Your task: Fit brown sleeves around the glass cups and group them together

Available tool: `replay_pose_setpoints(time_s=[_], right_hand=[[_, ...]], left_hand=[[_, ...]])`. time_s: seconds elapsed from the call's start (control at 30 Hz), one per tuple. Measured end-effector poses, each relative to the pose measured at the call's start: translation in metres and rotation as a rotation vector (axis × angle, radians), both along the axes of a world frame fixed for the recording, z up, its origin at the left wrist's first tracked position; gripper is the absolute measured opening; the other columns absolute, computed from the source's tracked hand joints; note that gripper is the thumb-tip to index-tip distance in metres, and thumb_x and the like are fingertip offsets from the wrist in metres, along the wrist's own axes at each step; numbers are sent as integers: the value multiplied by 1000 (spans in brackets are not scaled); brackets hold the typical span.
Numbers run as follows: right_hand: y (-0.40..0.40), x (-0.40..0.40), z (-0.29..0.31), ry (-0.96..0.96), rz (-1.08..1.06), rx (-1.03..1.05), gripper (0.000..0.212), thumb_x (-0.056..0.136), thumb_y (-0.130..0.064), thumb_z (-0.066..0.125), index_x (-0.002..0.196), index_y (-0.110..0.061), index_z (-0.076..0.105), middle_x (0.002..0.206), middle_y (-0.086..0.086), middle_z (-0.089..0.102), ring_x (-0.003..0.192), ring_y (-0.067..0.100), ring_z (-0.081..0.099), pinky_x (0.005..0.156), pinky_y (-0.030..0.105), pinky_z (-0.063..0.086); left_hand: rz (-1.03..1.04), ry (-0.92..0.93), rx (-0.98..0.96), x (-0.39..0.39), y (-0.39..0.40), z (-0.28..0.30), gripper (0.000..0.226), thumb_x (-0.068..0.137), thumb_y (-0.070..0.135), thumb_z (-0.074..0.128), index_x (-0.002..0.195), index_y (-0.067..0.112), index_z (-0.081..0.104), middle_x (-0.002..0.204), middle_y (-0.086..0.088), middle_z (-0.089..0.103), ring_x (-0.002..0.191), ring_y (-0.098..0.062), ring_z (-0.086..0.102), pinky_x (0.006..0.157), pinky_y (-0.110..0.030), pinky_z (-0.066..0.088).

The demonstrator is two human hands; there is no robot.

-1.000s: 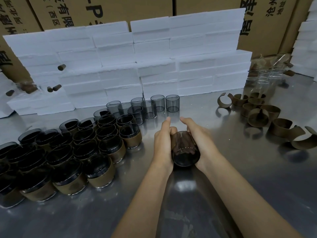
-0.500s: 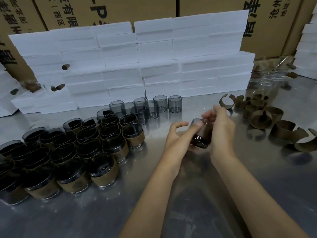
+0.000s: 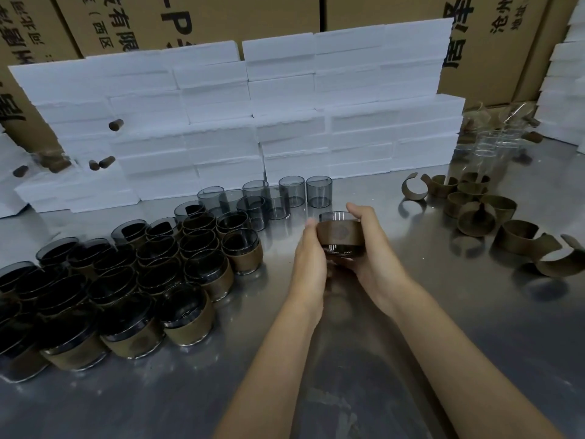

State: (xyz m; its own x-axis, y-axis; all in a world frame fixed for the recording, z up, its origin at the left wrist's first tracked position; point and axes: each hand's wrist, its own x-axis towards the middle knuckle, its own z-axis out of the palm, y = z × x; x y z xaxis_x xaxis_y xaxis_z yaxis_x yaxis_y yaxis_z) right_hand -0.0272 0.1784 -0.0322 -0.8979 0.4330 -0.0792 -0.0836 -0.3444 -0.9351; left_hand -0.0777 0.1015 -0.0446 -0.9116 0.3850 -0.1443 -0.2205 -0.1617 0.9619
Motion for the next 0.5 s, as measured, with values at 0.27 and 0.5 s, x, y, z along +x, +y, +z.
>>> replay_pose_setpoints(time_s=[0.27,0.5], right_hand=[[1,0,-3,55,7,-60,32,95,-40,55,107,-12,65,100,15,69,98,25,66,104,48,52],[3,2,-1,66,-36,-53,29,96,-36,51,95,-11,65,93,17,66,89,26,64,82,41,55]], left_hand=[[194,308,-157,-4,-6,-1,39,108,47,43,81,23,57,74,11,62,59,16,54,57,-3,39],[122,308,-94,3,-5,0,35,103,51,53,79,25,57,67,18,64,72,0,60,73,-21,50]])
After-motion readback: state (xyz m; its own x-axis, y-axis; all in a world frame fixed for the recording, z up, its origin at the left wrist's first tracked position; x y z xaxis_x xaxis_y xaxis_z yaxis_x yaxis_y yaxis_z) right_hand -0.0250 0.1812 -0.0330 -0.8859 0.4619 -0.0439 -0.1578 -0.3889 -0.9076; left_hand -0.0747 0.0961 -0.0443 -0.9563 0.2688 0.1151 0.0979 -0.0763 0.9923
